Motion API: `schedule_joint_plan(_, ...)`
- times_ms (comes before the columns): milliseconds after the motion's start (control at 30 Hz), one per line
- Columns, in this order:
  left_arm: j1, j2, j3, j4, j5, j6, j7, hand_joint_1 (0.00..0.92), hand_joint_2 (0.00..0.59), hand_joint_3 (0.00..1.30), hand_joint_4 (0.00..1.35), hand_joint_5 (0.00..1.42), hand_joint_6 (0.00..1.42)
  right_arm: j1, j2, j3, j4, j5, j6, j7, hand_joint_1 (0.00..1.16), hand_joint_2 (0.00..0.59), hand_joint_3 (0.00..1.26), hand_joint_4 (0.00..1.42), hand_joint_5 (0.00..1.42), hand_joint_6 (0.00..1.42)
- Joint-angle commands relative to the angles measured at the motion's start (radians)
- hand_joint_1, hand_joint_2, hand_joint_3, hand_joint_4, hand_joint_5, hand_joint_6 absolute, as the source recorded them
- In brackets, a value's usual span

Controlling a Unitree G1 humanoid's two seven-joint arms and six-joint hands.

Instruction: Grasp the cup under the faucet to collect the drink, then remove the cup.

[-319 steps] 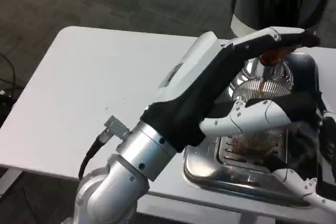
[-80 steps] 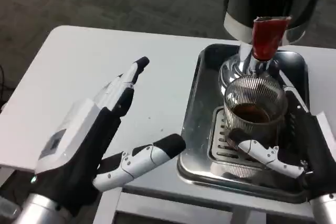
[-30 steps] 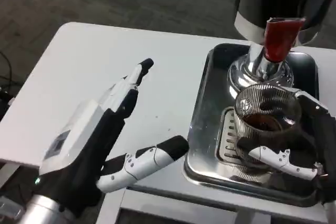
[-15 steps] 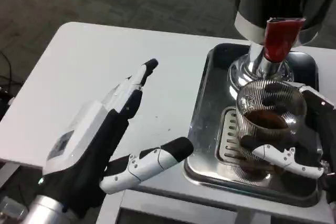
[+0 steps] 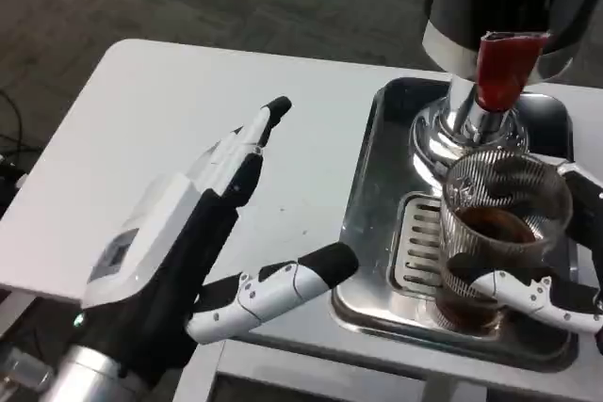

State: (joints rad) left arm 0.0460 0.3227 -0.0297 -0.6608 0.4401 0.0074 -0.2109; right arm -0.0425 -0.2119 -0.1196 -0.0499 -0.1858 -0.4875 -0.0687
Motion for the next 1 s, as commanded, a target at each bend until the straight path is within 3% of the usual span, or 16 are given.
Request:
schedule_joint_plan(33, 0.01, 0.001, -0.004, -0.016, 0.005, 0.007, -0.009, 0.0, 0.056, 0.0, 0.0, 0.0, 0.0, 0.04, -0.001, -0.02, -0.075, 0.04, -0.017, 0.011, 0.84, 0.157, 0.59, 0.63, 0.75, 0.65)
schedule_joint_plan(400, 0.048, 0.013, 0.01, -0.05, -0.013, -0.008, -0.022, 0.0, 0.054, 0.0, 0.0, 0.0, 0.0, 0.143, 0.015, -0.032, -0.228, 0.09, 0.004, 0.052, 0.84, 0.157, 0.59, 0.63, 0.75, 0.65)
schedule_joint_plan(800, 0.21, 0.03, 0.059, -0.166, -0.055, -0.062, -0.039, 0.0, 0.053, 0.0, 0.0, 0.0, 0.0, 0.24, 0.017, -0.026, -0.358, 0.137, 0.019, 0.111, 0.84, 0.157, 0.61, 0.63, 0.76, 0.65)
schedule_joint_plan(1000, 0.301, 0.032, 0.112, -0.205, -0.096, -0.106, -0.045, 0.0, 0.053, 0.0, 0.0, 0.0, 0.0, 0.312, 0.015, -0.025, -0.447, 0.173, 0.025, 0.15, 0.84, 0.158, 0.61, 0.63, 0.76, 0.65)
